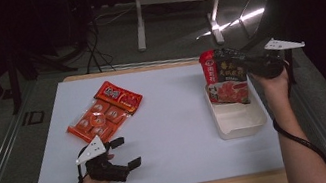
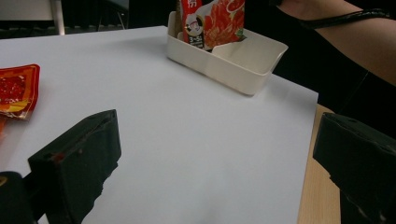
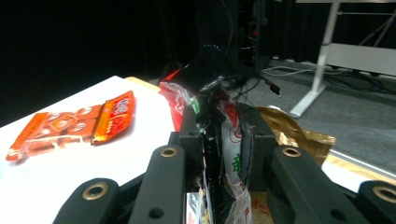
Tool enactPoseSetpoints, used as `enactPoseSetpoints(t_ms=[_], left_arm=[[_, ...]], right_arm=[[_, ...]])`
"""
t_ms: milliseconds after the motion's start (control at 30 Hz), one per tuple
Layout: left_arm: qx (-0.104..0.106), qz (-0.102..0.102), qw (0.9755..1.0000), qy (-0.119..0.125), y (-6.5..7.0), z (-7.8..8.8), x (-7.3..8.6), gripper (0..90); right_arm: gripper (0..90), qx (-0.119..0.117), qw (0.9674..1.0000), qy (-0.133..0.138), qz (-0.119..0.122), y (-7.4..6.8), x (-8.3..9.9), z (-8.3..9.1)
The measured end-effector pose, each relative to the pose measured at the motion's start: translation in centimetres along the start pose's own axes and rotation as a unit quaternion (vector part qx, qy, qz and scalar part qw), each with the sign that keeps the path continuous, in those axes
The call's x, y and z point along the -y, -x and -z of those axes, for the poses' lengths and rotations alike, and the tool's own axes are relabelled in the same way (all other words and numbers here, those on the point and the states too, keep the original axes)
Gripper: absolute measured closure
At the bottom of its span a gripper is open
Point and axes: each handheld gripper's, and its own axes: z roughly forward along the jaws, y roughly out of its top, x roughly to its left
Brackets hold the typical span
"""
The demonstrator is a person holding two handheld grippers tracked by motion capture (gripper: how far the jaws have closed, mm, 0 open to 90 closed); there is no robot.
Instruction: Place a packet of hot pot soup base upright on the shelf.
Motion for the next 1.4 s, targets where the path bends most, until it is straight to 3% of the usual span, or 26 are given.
enactPoseSetpoints(t_ms=[100, 300, 833, 900, 933, 1133, 1233, 1400], left_arm=[[0.000, 0.001, 1.0000, 0.001, 0.0, 0.0, 0.0, 1.5], [-0.004, 0.005, 1.0000, 0.000, -0.2, 0.1, 0.1, 1.5], [-0.011, 0.011, 0.9999, -0.002, -0.3, 0.3, 0.3, 1.5], [-0.011, 0.011, 0.9999, -0.003, -0.3, 0.2, 0.3, 1.5], [-0.008, 0.012, 0.9999, -0.005, -0.3, 0.2, 0.3, 1.5], [-0.007, 0.014, 0.9999, -0.002, -0.4, 0.3, 0.2, 1.5], [-0.007, 0.014, 0.9999, -0.006, -0.4, 0.2, 0.2, 1.5], [-0.011, -0.001, 0.9999, -0.009, -0.4, 0.3, 0.1, 1.5]], right_arm=[[73.9, -0.009, 0.9999, 0.001, 0.005, 0.1, 0.2, -0.1], [72.5, -0.018, 0.9997, 0.008, -0.014, 0.4, 1.5, 0.1], [66.3, 0.011, 0.9992, 0.002, -0.039, 0.9, 3.9, 1.3], [66.3, 0.011, 0.9992, 0.002, -0.039, 0.9, 3.9, 1.3], [60.8, 0.027, 0.9988, -0.011, -0.039, 0.7, 3.7, 1.6], [53.3, 0.044, 0.9983, -0.024, -0.031, 0.1, 3.2, 2.3], [44.9, 0.040, 0.9985, 0.002, -0.038, -0.8, 2.2, 3.5], [37.9, 0.057, 0.9980, 0.020, -0.016, -2.3, 0.6, 4.5]])
